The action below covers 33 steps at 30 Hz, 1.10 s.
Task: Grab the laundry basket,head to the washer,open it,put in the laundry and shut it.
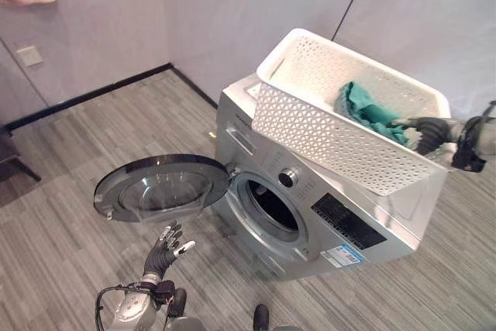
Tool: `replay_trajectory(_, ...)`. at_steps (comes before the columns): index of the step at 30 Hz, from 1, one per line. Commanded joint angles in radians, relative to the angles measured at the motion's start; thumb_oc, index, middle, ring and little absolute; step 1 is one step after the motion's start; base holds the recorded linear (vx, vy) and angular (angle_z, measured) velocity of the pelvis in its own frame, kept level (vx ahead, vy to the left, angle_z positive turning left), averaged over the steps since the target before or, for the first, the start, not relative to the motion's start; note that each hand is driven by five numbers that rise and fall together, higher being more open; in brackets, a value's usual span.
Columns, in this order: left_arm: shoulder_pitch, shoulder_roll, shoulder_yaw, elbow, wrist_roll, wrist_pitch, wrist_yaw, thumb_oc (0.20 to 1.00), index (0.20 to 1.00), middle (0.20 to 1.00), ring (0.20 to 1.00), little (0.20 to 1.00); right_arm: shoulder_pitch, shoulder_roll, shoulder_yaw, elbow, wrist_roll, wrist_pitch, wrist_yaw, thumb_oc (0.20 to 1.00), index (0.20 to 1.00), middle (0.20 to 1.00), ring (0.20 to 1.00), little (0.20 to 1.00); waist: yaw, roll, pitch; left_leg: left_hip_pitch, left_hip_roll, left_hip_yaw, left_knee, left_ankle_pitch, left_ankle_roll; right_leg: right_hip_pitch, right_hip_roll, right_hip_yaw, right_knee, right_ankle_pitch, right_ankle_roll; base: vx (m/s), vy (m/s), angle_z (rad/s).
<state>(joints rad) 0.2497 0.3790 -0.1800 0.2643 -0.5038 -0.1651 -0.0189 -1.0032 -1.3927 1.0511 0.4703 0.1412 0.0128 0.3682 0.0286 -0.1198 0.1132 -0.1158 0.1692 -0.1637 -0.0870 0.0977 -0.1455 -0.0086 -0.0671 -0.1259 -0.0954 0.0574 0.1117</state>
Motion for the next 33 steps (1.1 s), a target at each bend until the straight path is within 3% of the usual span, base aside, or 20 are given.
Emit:
replay_trajectory(1, -0.055, 0.057, -0.017, -0.077, -0.026, -0.034, -0.021, 1.0, 1.0, 1.0, 1.0, 1.0, -0.136, -0.011, 0.023, 0.059, -0.045, 0.017, -0.032, 1.0, 1.0, 1.0, 1.0, 1.0, 0.033, -0.054, 0.054, 0.054, 0.032, 0.019, 0.072, -0.135, 0.013, -0.03, -0.053, -0.003, 0.034, -0.076, 0.014, -0.02, -0.051, 0.13)
replay_trajectory(9, -0.066, 0.054, -0.033, -0.082, -0.055, -0.047, -0.013, 1.0, 1.0, 1.0, 1.0, 1.0, -0.144, 0.107, 0.027, 0.24, -0.114, 0.016, -0.067, 1.0, 1.0, 1.0, 1.0, 1.0, 0.056, -0.036, 0.111, -0.016, 0.042, -0.004, 0.064, -0.097, 0.005, -0.089, -0.038, -0.019, 0.043, -0.08, 0.002, -0.03, -0.059, 0.11)
replay_trajectory(20, -0.068, 0.049, -0.035, -0.064, -0.057, -0.049, 0.009, 1.0, 1.0, 1.0, 1.0, 1.0, -0.154, 0.225, 0.007, 0.27, -0.111, 0.012, -0.111, 1.0, 1.0, 1.0, 1.0, 1.0, 0.072, -0.04, 0.148, -0.054, 0.057, -0.016, 0.06, -0.074, 0.003, -0.125, -0.017, -0.021, 0.052, -0.09, -0.01, 0.0, -0.042, 0.02)
replay_trajectory(21, -0.069, 0.052, -0.036, -0.07, -0.055, -0.051, 0.011, 1.0, 1.0, 1.0, 1.0, 1.0, -0.144, 0.237, 0.006, 0.279, -0.122, 0.01, -0.112, 0.815, 0.815, 0.815, 0.815, 0.815, 0.076, -0.04, 0.153, -0.061, 0.056, -0.02, 0.062, -0.071, 0.003, -0.129, -0.016, -0.023, 0.052, -0.091, -0.011, -0.02, -0.048, -0.02)
replay_trajectory(22, -0.07, 0.053, -0.036, -0.071, -0.053, -0.051, 0.011, 1.0, 1.0, 1.0, 1.0, 1.0, -0.135, 0.243, 0.003, 0.283, -0.125, 0.01, -0.111, 0.705, 0.705, 0.705, 0.705, 0.705, 0.078, -0.04, 0.156, -0.066, 0.056, -0.023, 0.063, -0.068, 0.002, -0.133, -0.015, -0.023, 0.052, -0.092, -0.011, 0.0, 0.0, 0.0)
replay_trajectory(24, -0.078, 0.054, -0.035, -0.069, -0.048, -0.054, 0.014, 1.0, 1.0, 1.0, 1.0, 1.0, -0.118, 0.254, 0.007, 0.277, -0.135, 0.013, -0.098, 0.526, 0.526, 0.526, 0.526, 0.526, 0.08, -0.038, 0.163, -0.071, 0.055, -0.025, 0.061, -0.066, 0.002, -0.136, -0.015, -0.024, 0.054, -0.094, -0.013, -0.01, -0.009, 0.06)
replay_trajectory(25, -0.078, 0.055, -0.035, -0.069, -0.048, -0.054, 0.014, 1.0, 1.0, 1.0, 1.0, 1.0, -0.117, 0.254, 0.006, 0.277, -0.135, 0.013, -0.098, 0.473, 0.473, 0.473, 0.473, 0.473, 0.08, -0.038, 0.162, -0.071, 0.055, -0.025, 0.061, -0.066, 0.002, -0.137, -0.015, -0.024, 0.054, -0.094, -0.013, 0.0, -0.018, 0.04)
replay_trajectory(26, -0.083, 0.051, -0.036, -0.068, -0.048, -0.056, 0.015, 1.0, 1.0, 1.0, 1.0, 1.0, -0.093, 0.262, 0.007, 0.268, -0.139, 0.014, -0.086, 0.2, 0.2, 0.2, 0.2, 0.2, 0.081, -0.04, 0.166, -0.071, 0.055, -0.025, 0.062, -0.066, 0.001, -0.135, -0.013, -0.025, 0.056, -0.097, -0.014, 0.0, 0.0, 0.0)
replay_trajectory(31, -0.086, 0.045, -0.028, -0.061, -0.045, -0.058, 0.026, 1.0, 1.0, 1.0, 1.0, 1.0, -0.018, 0.268, -0.034, 0.235, -0.148, 0.006, -0.087, 0.2, 0.2, 0.2, 0.2, 0.2, 0.082, -0.046, 0.167, -0.06, 0.054, -0.025, 0.061, -0.07, 0.003, -0.123, -0.011, -0.024, 0.058, -0.104, -0.016, 0.0, -0.007, 0.0)
replay_trajectory(33, -0.09, 0.047, -0.017, -0.056, -0.036, -0.057, 0.04, 1.0, 1.0, 1.0, 1.0, 1.0, -0.013, 0.242, -0.089, 0.174, -0.116, -0.003, -0.13, 0.2, 0.2, 0.2, 0.2, 0.2, 0.071, -0.054, 0.156, -0.047, 0.057, -0.024, 0.06, -0.076, 0.004, -0.116, -0.011, -0.021, 0.059, -0.105, -0.014, 0.0, 0.0, 0.0)
